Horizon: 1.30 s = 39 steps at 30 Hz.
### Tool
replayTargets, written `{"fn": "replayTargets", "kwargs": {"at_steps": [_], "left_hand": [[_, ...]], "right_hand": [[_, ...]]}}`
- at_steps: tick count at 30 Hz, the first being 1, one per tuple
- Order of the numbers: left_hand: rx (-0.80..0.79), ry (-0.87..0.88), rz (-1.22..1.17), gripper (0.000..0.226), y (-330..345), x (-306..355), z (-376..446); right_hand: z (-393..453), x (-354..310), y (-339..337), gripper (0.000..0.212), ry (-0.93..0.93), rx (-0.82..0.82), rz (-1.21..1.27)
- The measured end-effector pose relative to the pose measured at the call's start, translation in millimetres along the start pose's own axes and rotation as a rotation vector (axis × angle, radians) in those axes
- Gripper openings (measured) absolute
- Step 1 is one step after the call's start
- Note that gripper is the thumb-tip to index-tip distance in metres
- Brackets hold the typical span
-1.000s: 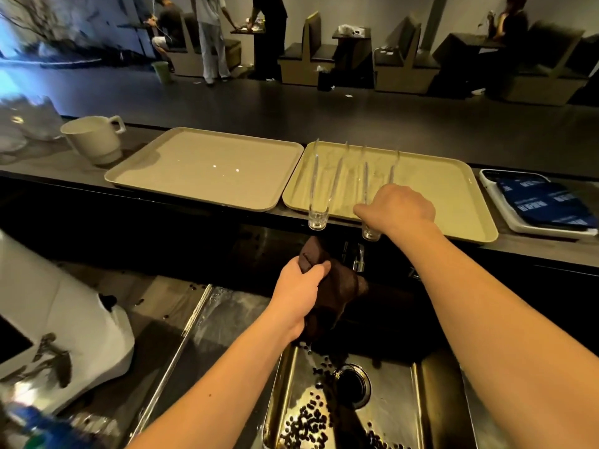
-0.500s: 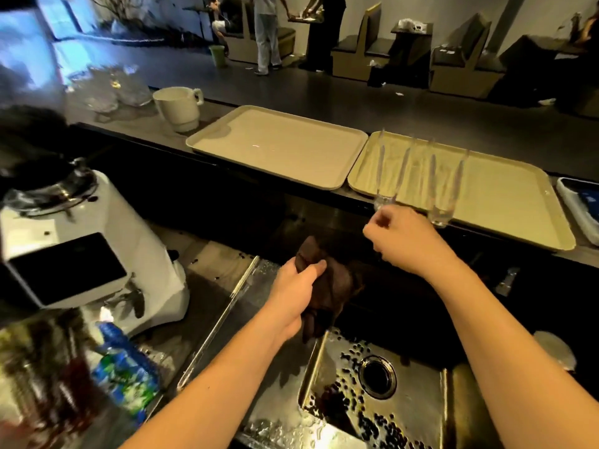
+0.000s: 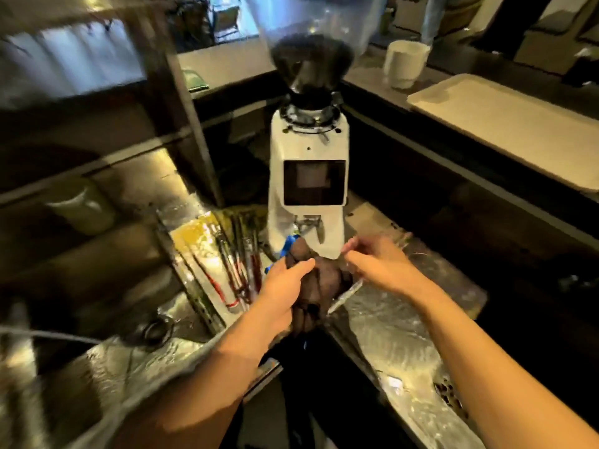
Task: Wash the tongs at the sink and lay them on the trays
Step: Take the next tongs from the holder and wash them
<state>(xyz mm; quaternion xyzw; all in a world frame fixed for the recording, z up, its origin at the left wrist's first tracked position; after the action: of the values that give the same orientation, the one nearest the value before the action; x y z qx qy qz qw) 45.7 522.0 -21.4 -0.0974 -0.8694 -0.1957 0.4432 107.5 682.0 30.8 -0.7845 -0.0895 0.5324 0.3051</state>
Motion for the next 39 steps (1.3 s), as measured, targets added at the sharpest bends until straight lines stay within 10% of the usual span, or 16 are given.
{"fn": "replayTargets", "kwargs": {"at_steps": [14, 23, 26, 39], "left_hand": [[0.262, -0.028, -0.188, 0.005, -216, 24, 21], [0.385, -0.124, -0.190, 0.029, -245, 16, 48], [0.399, -0.132, -0.189, 0.035, -248, 16, 54], [0.505, 0.009, -0.265, 0.019, -258, 33, 52]], "right_hand": [[74, -74, 192, 0.017, -0.007, -0.080, -0.308], [136, -64, 265, 0.062, -0.011, -0.188, -0.722], [144, -64, 274, 0.044, -0.071, -0.163, -0.847], [144, -90, 223, 0.034, -0.054, -0.093, -0.495]]}}
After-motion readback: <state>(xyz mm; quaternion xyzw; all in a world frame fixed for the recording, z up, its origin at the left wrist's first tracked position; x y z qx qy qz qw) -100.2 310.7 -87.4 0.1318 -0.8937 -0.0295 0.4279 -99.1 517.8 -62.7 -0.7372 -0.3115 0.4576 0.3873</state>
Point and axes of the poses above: each hand's wrist, its own z-axis towards the middle knuckle, its own y-axis out of the palm, x = y × z, the point moved 3 cm from there along z, towards the middle knuckle, and after that the axes turned 1 degree about -x, right-handed, at the moved point
